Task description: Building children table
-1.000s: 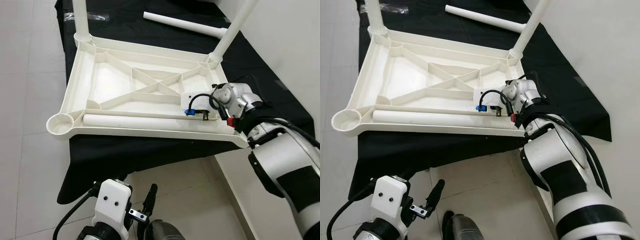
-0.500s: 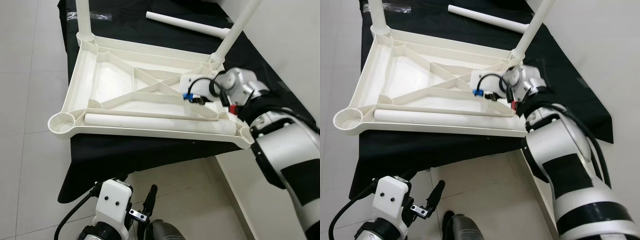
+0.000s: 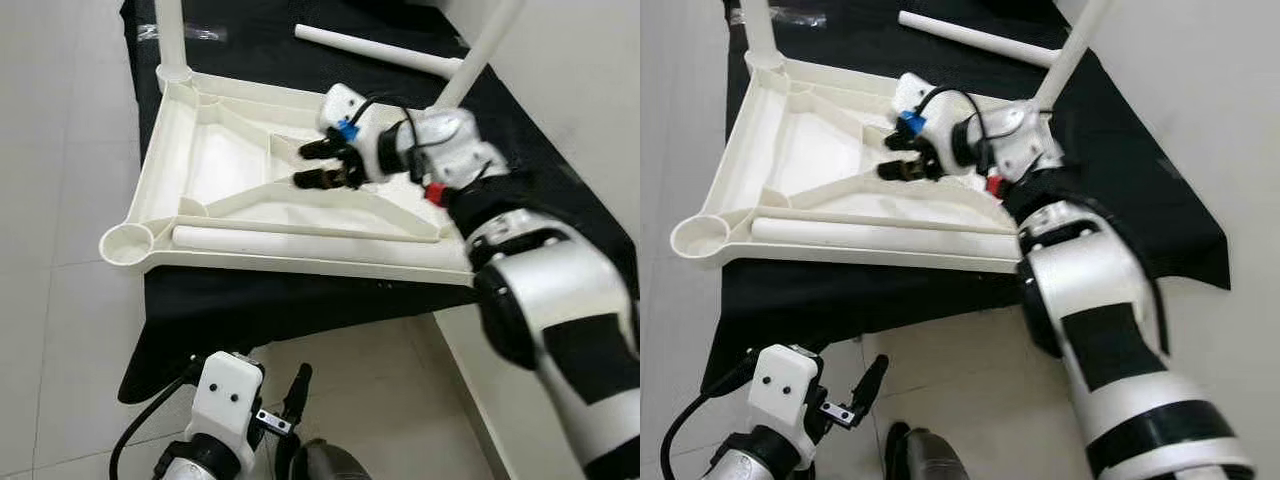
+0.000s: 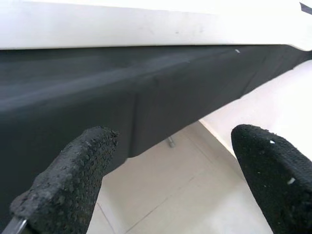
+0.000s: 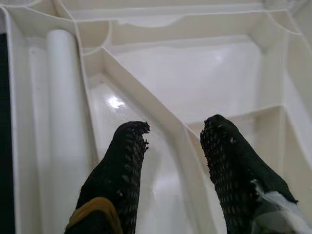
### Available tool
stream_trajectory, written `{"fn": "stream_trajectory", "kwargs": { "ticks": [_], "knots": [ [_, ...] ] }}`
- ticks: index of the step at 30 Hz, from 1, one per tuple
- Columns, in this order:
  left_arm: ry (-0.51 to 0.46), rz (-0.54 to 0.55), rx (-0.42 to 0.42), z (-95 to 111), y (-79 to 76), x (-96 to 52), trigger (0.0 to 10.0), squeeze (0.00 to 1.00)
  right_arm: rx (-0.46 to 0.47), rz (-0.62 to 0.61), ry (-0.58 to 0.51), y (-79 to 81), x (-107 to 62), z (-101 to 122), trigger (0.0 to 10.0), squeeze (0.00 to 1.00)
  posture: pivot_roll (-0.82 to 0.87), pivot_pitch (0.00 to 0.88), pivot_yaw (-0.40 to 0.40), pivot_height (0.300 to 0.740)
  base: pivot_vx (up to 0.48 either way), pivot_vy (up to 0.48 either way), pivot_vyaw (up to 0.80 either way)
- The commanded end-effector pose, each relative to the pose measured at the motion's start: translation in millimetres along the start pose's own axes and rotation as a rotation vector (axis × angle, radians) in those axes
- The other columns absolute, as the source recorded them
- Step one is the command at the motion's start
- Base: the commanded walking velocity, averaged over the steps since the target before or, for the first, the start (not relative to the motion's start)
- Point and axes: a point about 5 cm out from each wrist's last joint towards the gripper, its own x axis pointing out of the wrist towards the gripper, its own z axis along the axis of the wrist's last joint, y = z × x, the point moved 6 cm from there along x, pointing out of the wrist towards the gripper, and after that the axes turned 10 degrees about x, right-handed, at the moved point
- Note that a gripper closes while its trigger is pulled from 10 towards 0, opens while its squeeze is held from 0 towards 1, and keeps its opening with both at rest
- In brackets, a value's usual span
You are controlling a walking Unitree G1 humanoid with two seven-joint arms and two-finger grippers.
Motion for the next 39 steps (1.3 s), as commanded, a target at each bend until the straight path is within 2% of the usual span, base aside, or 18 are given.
{"fn": "stream_trajectory", "kwargs": {
  "ticks": [1,2,5,7,12,19,22,23,29,39],
  "knots": [
    [0.017,-0.021,-0.012,-6,-3.4,-1.2,10.0,0.00,0.052,0.034,-0.011,6.5,3.9,-10,10.0,0.00,0.04,0.194,-0.228,0.740,0.000,0.000,0.00],
    [0.016,-0.021,-0.012,-6,-3.2,-1.2,10.0,0.00,0.060,0.069,-0.010,13.8,9.0,-13,10.0,0.00,0.04,0.195,-0.226,0.740,0.000,0.000,0.00],
    [0.016,-0.021,-0.010,-6,-2.7,-1.0,10.0,0.00,0.071,0.101,-0.011,19.9,12.6,-15,10.0,0.00,0.04,0.196,-0.225,0.740,0.000,0.000,0.00],
    [0.016,-0.020,-0.009,-6,-1.9,-0.2,10.0,0.00,0.092,0.176,-0.015,31.9,16.6,-19,10.0,0.00,0.04,0.200,-0.223,0.740,0.000,0.000,0.00],
    [0.015,-0.022,-0.011,-6,-2.0,1.2,10.0,0.00,0.123,0.247,0.001,43.5,18.8,-28,10.0,0.00,0.04,0.198,-0.225,0.740,0.000,0.000,0.00],
    [0.016,-0.022,-0.013,-7,-1.7,2.2,10.0,0.00,0.137,0.325,-0.032,56.1,18.8,-30,10.0,0.00,0.04,0.198,-0.223,0.740,0.000,0.000,0.00],
    [0.013,-0.025,-0.012,-7,-1.5,3.4,10.0,0.00,0.126,0.358,-0.056,64.3,20.7,-28,10.0,0.00,0.03,0.194,-0.219,0.740,0.000,0.000,0.00],
    [0.013,-0.024,-0.014,-8,-1.1,4.0,10.0,0.00,0.126,0.374,-0.047,71.9,23.9,-31,10.0,0.00,0.04,0.187,-0.223,0.740,0.000,0.000,0.00],
    [0.013,-0.023,-0.013,-8,0.2,4.5,10.0,0.00,0.130,0.374,0.005,80.6,27.1,-44,10.0,0.00,0.03,0.200,-0.214,0.740,0.000,0.000,0.00],
    [0.013,-0.025,-0.012,-8,0.6,4.6,10.0,0.00,0.109,0.330,0.050,79.7,28.4,-52,10.0,0.00,0.03,0.201,-0.217,0.740,0.000,0.000,0.00]
  ]
}}
